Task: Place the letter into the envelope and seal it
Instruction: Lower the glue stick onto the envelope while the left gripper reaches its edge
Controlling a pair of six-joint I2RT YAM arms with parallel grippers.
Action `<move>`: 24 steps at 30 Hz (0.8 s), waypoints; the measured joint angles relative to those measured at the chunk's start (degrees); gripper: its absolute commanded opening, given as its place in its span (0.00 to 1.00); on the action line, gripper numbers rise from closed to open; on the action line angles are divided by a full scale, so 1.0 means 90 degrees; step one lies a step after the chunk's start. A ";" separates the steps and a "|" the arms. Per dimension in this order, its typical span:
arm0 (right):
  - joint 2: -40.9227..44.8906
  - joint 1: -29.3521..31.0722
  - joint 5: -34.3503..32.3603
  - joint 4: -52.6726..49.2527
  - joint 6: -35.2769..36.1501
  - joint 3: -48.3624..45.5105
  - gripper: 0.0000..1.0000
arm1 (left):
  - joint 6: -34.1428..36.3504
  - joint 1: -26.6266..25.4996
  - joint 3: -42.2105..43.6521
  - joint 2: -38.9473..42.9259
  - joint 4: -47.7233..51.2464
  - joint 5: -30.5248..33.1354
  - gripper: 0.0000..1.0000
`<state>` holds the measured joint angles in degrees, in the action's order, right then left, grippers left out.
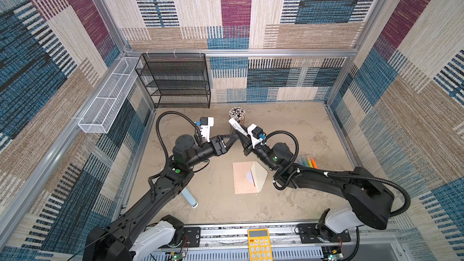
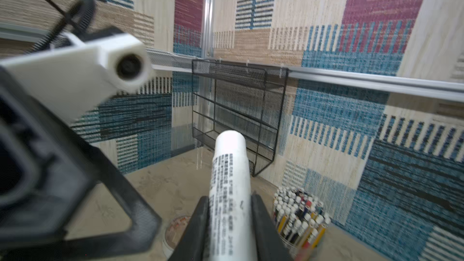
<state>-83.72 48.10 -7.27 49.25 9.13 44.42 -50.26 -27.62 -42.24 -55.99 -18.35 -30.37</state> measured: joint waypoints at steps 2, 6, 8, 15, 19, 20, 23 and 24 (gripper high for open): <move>0.0248 -0.0041 -0.0262 -0.0746 -0.0138 0.0170 0.16 | 0.0372 0.0002 -0.0034 0.0379 0.0483 0.0287 0.68; 0.0556 -0.0041 -0.0527 -0.2586 -0.0389 0.0845 0.18 | 0.1127 0.0056 -0.0039 0.0925 0.1552 0.1047 0.66; 0.0568 -0.0044 -0.0646 -0.3628 -0.0607 0.1321 0.18 | 0.1409 0.0092 -0.0041 0.1025 0.2069 0.1387 0.62; 0.0124 -0.0051 -0.0546 -0.7419 -0.1693 0.3058 0.18 | 0.1722 0.0272 0.0180 0.0335 0.2982 0.1746 0.49; -0.0459 -0.0049 -0.0236 -0.9170 -0.2307 0.3903 0.18 | 0.1591 0.0359 0.0542 -0.0457 0.2912 0.1282 0.43; -0.0682 -0.0049 -0.0155 -0.9605 -0.2467 0.4177 0.18 | 0.1559 0.0362 0.0600 -0.0680 0.2863 0.1137 0.42; -0.1275 -0.0049 0.0153 -1.0579 -0.2817 0.4743 0.16 | 0.1406 0.0391 0.0697 -0.1326 0.2642 0.0639 0.31; -0.1404 -0.0049 0.0250 -1.0843 -0.2888 0.4833 0.16 | 0.1377 0.0401 0.0729 -0.1494 0.2538 0.0488 0.28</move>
<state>-96.36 47.66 -5.02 -48.34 -16.86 87.92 -37.87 -24.01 -35.68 -69.43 4.49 -25.98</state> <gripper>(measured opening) 0.259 0.333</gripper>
